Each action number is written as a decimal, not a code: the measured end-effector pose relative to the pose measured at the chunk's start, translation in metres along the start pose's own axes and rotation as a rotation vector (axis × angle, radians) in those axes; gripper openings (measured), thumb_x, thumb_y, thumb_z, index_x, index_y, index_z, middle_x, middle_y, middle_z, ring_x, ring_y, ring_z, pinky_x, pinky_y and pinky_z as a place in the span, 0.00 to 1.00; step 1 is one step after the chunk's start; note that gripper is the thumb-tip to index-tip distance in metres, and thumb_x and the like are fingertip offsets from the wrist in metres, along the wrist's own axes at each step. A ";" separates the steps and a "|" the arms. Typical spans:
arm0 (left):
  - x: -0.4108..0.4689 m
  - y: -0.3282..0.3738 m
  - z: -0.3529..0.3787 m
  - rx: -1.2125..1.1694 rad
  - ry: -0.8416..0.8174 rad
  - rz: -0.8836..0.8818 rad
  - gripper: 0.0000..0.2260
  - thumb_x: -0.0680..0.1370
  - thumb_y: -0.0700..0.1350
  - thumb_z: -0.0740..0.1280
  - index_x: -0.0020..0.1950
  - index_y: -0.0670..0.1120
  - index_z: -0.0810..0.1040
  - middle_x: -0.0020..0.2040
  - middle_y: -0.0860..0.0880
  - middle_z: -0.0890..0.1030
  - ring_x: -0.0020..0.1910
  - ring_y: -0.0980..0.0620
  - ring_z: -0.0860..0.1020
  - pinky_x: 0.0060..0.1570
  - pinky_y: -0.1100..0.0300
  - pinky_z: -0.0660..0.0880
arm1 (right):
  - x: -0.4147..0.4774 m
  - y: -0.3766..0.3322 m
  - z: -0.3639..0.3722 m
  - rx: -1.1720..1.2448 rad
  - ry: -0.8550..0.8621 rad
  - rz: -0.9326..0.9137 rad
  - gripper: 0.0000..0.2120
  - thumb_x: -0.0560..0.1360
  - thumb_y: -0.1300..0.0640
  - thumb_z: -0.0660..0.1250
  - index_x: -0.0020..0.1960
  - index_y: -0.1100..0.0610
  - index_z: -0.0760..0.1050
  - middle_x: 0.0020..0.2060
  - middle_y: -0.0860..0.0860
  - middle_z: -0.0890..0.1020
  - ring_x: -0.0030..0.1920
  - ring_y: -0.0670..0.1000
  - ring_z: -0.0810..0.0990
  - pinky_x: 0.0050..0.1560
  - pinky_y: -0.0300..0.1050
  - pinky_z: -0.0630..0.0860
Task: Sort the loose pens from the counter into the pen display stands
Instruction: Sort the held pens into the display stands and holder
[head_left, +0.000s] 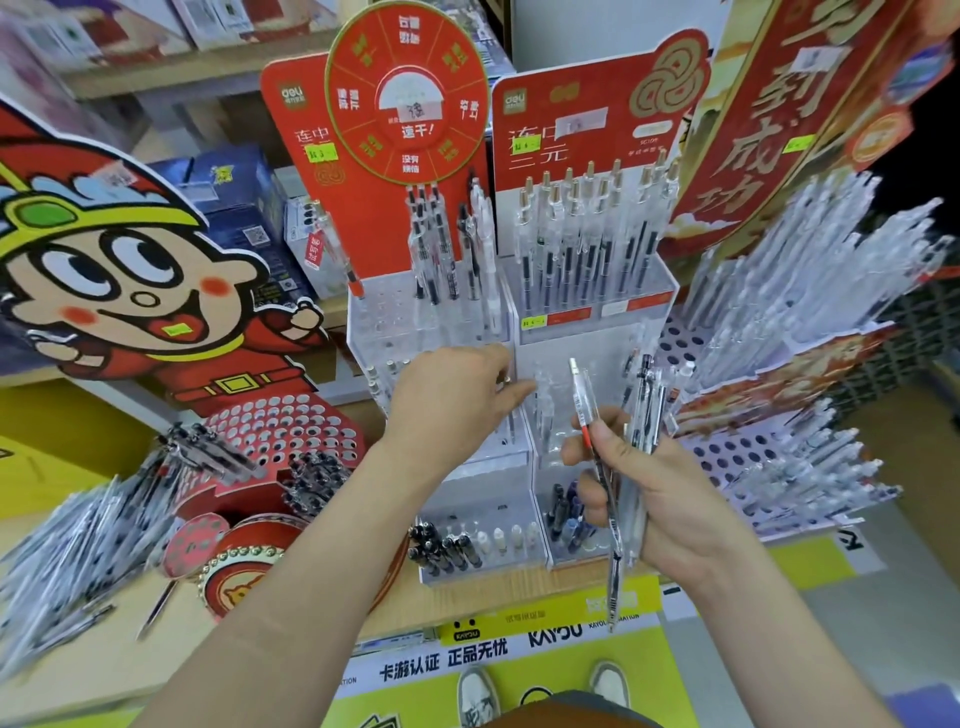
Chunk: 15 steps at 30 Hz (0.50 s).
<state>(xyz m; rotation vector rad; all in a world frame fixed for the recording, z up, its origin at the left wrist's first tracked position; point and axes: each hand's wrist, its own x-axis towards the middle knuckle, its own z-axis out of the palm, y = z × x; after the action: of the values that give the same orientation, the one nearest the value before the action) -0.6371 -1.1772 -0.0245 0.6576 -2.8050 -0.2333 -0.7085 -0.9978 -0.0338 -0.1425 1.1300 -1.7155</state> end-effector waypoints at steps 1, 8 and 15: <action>0.000 -0.001 0.001 0.005 0.017 0.005 0.17 0.78 0.60 0.62 0.43 0.47 0.76 0.36 0.49 0.81 0.37 0.46 0.78 0.38 0.53 0.75 | 0.000 0.001 0.000 0.000 -0.010 0.002 0.06 0.72 0.57 0.66 0.48 0.58 0.74 0.36 0.56 0.80 0.25 0.50 0.73 0.23 0.37 0.70; 0.000 0.002 0.003 -0.234 0.085 -0.066 0.12 0.76 0.55 0.69 0.43 0.46 0.79 0.34 0.49 0.81 0.35 0.48 0.78 0.37 0.55 0.75 | 0.002 0.004 -0.002 -0.003 -0.019 -0.003 0.15 0.72 0.58 0.65 0.56 0.65 0.75 0.36 0.53 0.77 0.24 0.47 0.72 0.21 0.36 0.69; 0.009 0.004 -0.006 0.169 -0.064 0.085 0.18 0.82 0.58 0.56 0.47 0.46 0.77 0.37 0.50 0.77 0.38 0.47 0.77 0.36 0.56 0.70 | 0.004 0.004 -0.001 -0.010 0.001 -0.025 0.19 0.72 0.58 0.66 0.60 0.66 0.73 0.35 0.54 0.78 0.26 0.48 0.74 0.22 0.36 0.70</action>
<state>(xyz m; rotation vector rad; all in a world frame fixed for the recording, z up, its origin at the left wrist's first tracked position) -0.6451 -1.1786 -0.0158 0.5749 -2.9297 -0.0008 -0.7082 -1.0003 -0.0394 -0.1629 1.1416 -1.7325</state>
